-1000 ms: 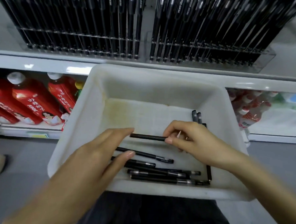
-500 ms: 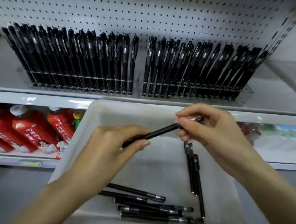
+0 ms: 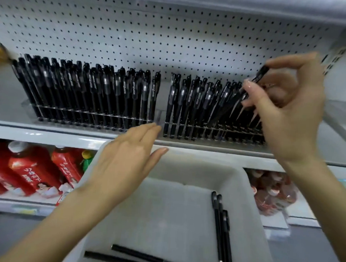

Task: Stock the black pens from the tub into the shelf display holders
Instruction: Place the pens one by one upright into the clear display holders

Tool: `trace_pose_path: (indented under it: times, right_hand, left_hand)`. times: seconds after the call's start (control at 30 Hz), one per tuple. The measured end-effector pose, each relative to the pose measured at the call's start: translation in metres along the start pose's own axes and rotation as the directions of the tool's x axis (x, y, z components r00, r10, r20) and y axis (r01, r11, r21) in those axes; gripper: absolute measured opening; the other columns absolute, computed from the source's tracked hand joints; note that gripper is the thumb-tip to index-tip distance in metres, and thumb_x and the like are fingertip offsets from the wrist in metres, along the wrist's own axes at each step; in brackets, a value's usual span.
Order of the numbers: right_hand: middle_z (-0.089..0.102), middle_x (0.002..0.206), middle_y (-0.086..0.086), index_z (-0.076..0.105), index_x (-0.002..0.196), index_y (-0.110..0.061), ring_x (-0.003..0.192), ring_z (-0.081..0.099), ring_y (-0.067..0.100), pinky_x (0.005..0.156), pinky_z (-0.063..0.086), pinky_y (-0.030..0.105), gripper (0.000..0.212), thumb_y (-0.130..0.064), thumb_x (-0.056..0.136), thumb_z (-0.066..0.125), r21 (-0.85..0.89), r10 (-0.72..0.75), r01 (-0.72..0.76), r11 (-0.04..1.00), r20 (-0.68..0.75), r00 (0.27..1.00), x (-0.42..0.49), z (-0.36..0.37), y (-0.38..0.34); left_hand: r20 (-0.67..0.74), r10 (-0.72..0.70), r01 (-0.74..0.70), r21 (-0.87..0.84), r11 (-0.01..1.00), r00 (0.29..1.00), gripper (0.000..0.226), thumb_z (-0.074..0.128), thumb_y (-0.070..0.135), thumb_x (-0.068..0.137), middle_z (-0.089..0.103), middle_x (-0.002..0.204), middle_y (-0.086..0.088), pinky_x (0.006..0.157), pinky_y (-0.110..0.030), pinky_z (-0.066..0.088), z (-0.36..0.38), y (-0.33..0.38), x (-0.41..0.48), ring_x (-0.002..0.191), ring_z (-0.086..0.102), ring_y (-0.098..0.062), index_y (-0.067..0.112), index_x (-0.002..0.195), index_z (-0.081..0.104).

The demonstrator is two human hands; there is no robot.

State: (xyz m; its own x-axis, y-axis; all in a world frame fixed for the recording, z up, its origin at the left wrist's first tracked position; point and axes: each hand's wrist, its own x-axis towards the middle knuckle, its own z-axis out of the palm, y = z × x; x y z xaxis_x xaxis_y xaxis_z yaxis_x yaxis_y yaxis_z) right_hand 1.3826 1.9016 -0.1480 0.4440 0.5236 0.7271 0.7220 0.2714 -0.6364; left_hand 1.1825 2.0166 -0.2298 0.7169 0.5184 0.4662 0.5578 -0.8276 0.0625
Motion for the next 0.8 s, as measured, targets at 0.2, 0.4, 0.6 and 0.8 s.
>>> trace_pose_path:
  times: [0.2, 0.4, 0.6, 0.8]
  right_hand:
    - [0.054, 0.085, -0.018, 0.039, 0.096, -0.040, 0.067, 0.066, 0.005, 0.062, 0.052, 0.018, 0.034, -0.022, 0.087, 0.067, -0.154, -0.055, 0.056, 0.986, 0.014, 0.998, 0.008, 0.006, 0.026]
    - [0.053, 0.087, -0.020, 0.042, 0.097, -0.026, 0.070, 0.064, 0.012, 0.066, 0.053, 0.029, 0.029, -0.023, 0.086, 0.068, -0.201, -0.043, 0.050, 0.978, 0.040, 0.998, 0.005, 0.013, 0.045]
    - [0.055, 0.085, -0.025, 0.056, 0.100, -0.023, 0.076, 0.058, 0.003, 0.075, 0.048, 0.022, 0.027, -0.026, 0.080, 0.073, -0.290, 0.019, 0.027, 0.957, 0.155, 0.988, 0.010, 0.019, 0.053]
    - [0.062, 0.084, -0.018, 0.060, 0.094, -0.025, 0.081, 0.058, -0.002, 0.072, 0.042, 0.006, 0.025, -0.024, 0.076, 0.077, -0.260, 0.138, -0.079, 0.963, 0.219, 0.966, 0.027, 0.018, 0.051]
  left_hand:
    - [0.112, 0.042, -0.062, 0.186, 0.981, 0.993, 0.066, 0.032, 0.050, 0.092, 0.056, 0.131, -0.015, 0.106, -0.036, 0.035, 0.017, -0.004, 0.010, 0.122, 0.053, -0.027, 0.001, 0.129, 0.054]
    - [0.139, 0.050, -0.082, 0.232, 0.969, 0.989, 0.066, 0.031, 0.049, 0.092, 0.059, 0.128, -0.016, 0.107, -0.036, 0.031, 0.018, -0.001, 0.012, 0.120, 0.055, -0.026, -0.001, 0.126, 0.057]
    - [0.176, 0.030, -0.069, 0.219, 0.973, 0.984, 0.067, 0.030, 0.049, 0.092, 0.059, 0.127, -0.017, 0.105, -0.036, 0.026, 0.020, -0.002, 0.013, 0.120, 0.055, -0.028, -0.002, 0.126, 0.057]
    - [0.166, 0.029, -0.062, 0.196, 0.979, 0.986, 0.067, 0.030, 0.049, 0.092, 0.058, 0.128, -0.016, 0.106, -0.037, 0.028, 0.023, -0.002, 0.013, 0.120, 0.055, -0.027, -0.002, 0.127, 0.056]
